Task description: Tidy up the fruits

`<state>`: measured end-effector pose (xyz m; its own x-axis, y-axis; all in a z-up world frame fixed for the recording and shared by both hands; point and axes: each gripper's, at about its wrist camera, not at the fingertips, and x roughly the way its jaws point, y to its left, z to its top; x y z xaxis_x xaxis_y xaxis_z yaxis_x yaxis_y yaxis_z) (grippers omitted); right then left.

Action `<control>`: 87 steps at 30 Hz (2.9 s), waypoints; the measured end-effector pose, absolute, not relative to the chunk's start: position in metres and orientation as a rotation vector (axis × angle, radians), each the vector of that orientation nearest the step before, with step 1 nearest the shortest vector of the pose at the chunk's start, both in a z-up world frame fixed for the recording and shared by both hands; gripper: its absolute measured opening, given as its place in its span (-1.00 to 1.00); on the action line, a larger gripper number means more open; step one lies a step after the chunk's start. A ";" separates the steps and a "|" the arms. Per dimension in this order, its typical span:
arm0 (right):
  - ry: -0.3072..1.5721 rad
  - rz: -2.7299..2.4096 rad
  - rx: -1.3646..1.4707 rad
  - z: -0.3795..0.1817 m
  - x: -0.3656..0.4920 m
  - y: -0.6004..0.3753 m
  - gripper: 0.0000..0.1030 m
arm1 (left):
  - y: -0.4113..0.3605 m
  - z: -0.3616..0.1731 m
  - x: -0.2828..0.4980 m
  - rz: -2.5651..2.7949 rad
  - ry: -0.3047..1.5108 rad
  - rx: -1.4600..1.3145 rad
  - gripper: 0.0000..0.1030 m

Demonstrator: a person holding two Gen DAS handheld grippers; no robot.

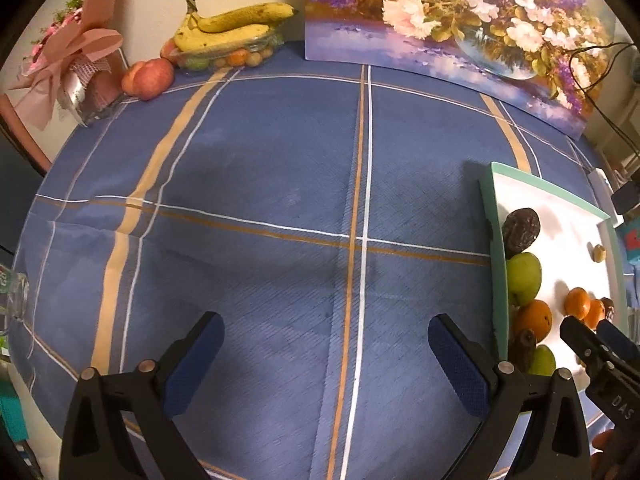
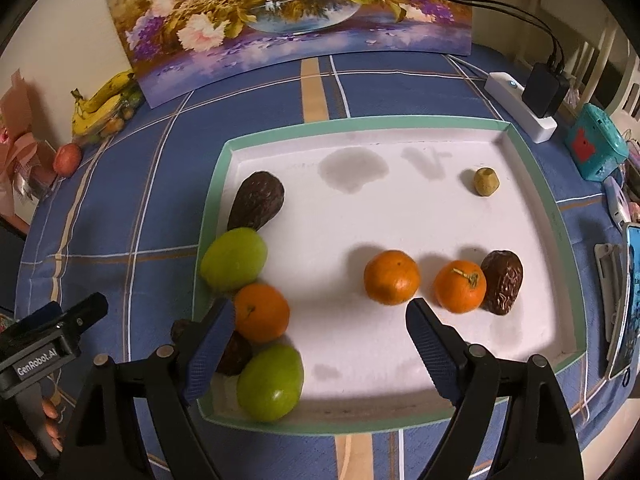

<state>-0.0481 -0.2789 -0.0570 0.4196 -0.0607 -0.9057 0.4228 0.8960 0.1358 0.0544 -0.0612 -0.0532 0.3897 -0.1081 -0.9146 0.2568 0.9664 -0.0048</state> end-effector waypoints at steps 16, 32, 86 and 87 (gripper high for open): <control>1.058 -0.305 0.318 -0.044 -0.078 -0.255 0.70 | -0.040 -0.020 0.011 -0.165 1.023 0.217 1.00; 1.006 -0.270 0.285 -0.030 -0.099 -0.234 0.70 | -0.040 -0.013 -0.016 -0.144 1.014 0.276 1.00; 1.013 -0.286 0.277 -0.029 -0.104 -0.233 0.70 | -0.035 -0.020 -0.016 -0.137 1.081 0.281 1.00; 1.013 -0.287 0.277 -0.028 -0.104 -0.233 0.70 | -0.035 -0.020 -0.016 -0.137 1.082 0.279 1.00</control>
